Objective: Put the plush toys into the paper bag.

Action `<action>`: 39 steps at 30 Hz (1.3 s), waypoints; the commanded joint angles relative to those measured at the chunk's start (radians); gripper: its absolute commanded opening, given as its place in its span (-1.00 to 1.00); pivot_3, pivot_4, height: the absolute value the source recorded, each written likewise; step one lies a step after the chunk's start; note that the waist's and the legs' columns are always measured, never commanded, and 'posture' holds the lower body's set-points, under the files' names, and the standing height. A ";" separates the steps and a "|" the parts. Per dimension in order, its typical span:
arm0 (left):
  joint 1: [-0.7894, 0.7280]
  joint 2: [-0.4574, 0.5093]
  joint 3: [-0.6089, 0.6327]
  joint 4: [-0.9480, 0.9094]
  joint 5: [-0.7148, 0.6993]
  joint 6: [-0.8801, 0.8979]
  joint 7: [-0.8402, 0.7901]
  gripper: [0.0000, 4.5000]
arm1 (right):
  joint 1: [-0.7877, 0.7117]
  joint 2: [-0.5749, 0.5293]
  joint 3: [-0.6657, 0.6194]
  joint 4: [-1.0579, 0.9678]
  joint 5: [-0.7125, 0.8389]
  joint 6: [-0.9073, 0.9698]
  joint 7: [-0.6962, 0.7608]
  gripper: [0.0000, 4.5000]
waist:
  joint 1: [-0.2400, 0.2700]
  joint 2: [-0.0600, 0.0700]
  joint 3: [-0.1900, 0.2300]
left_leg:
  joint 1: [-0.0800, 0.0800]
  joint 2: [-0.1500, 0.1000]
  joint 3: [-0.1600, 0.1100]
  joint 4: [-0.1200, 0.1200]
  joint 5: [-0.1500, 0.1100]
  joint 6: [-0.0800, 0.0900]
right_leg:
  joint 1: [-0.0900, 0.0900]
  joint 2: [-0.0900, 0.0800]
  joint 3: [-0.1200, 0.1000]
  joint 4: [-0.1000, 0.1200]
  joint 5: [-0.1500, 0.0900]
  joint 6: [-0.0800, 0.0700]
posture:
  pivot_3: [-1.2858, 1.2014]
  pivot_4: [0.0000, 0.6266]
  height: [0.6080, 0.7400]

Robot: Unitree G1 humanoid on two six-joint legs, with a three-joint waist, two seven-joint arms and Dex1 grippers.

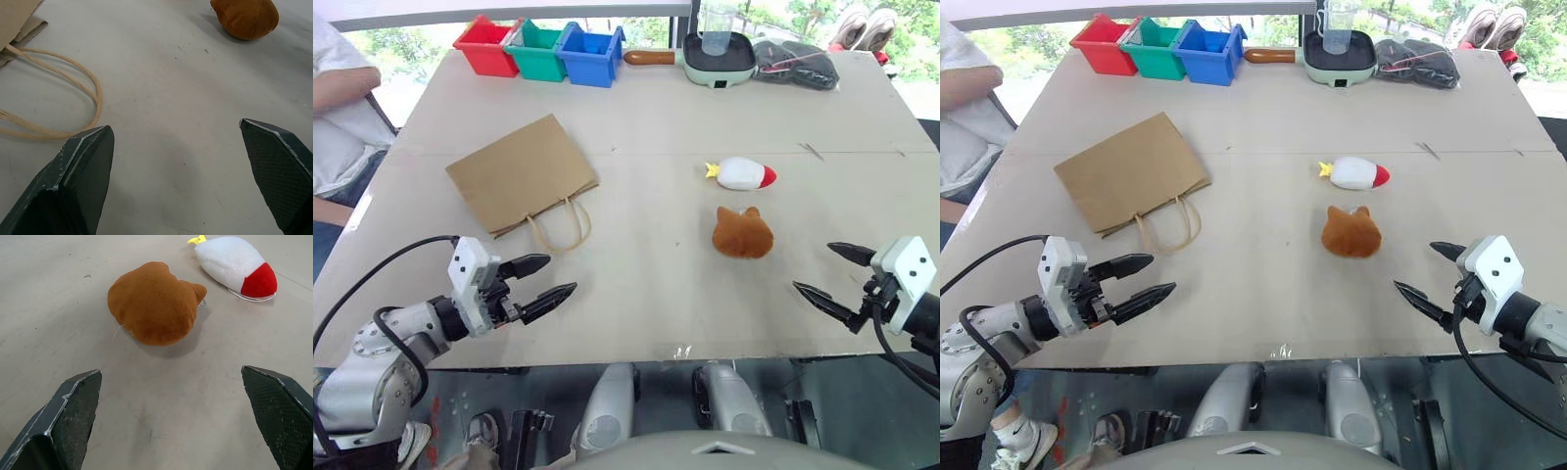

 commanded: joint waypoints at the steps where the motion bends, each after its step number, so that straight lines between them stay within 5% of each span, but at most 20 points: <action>1: -0.075 -0.010 -0.003 0.016 -0.007 -0.019 0.028 0.97 | -0.051 0.030 0.052 -0.021 -0.019 -0.063 -0.019 0.98 | 0.000 0.000 0.000 | 0.000 0.000 0.000 0.000 0.000 0.000 | 0.000 0.000 0.000 0.000 0.000 0.000 | 0.03 -0.52 1.00; 5: -0.189 0.046 -0.005 0.155 0.152 -0.188 0.037 0.97 | -0.127 0.070 0.197 -0.085 -0.033 -0.077 -0.034 0.98 | -0.001 0.000 0.000 | 0.000 0.002 -0.002 0.002 0.000 0.000 | 0.000 0.005 0.000 0.001 0.000 -0.001 | 0.03 -0.52 1.00; 13: -0.248 0.142 -0.118 0.378 0.417 -0.670 -0.082 0.97 | -0.148 0.069 0.264 -0.082 -0.047 -0.081 -0.035 0.98 | 0.001 0.000 0.000 | 0.000 0.002 0.002 -0.001 0.000 0.000 | -0.001 0.004 0.002 -0.001 0.001 -0.001 | 0.03 -0.52 1.00; 21: -0.353 0.140 -0.260 0.561 0.579 -0.872 -0.056 0.97 | -0.164 0.092 0.306 -0.111 -0.067 -0.062 -0.090 0.98 | 0.000 0.000 0.000 | 0.000 0.003 0.002 0.000 0.000 0.000 | -0.001 0.005 0.002 0.000 0.001 0.000 | 0.03 -0.52 1.00; 24: -0.384 0.139 -0.280 0.598 0.565 -0.878 -0.073 0.43 | -0.166 0.093 0.314 -0.122 -0.074 -0.053 -0.110 1.00 | -0.002 0.000 0.000 | 0.000 0.003 0.002 0.000 0.000 0.000 | -0.001 0.005 0.002 0.000 0.001 0.000 | 0.03 -0.52 1.00; 30: -0.394 0.122 -0.251 0.551 0.350 -0.622 -0.162 -0.93 | -0.164 0.100 0.322 -0.144 -0.071 -0.029 -0.145 1.00 | -0.003 0.000 0.000 | 0.000 0.003 0.001 0.000 0.000 0.000 | -0.001 0.005 0.002 0.001 0.001 0.000 | 0.03 -0.52 1.00; 32: -0.403 0.113 -0.217 0.476 0.178 -0.380 -0.164 -0.97 | -0.168 0.108 0.331 -0.147 -0.069 -0.019 -0.160 1.00 | -0.003 0.000 0.000 | 0.000 0.003 0.001 0.000 0.000 0.000 | -0.001 0.005 0.002 0.001 0.001 0.000 | 0.03 -0.52 1.00; 35: -0.439 0.113 -0.157 0.354 -0.134 -0.002 -0.153 -1.00 | -0.206 0.147 0.337 -0.148 0.008 0.052 -0.185 0.63 | -0.002 -0.001 0.000 | -0.001 0.004 -0.001 0.002 0.000 0.000 | -0.001 0.006 0.001 0.002 0.001 0.000 | 0.03 -0.52 1.00; 39: -0.480 0.110 -0.107 0.272 -0.393 0.305 -0.102 -1.00 | -0.331 0.209 0.443 -0.127 -0.013 0.096 -0.233 -0.33 | -0.007 -0.001 0.000 | 0.000 0.004 -0.002 0.003 0.000 0.000 | 0.000 0.006 0.000 0.003 0.001 0.000 | 0.03 -0.52 1.00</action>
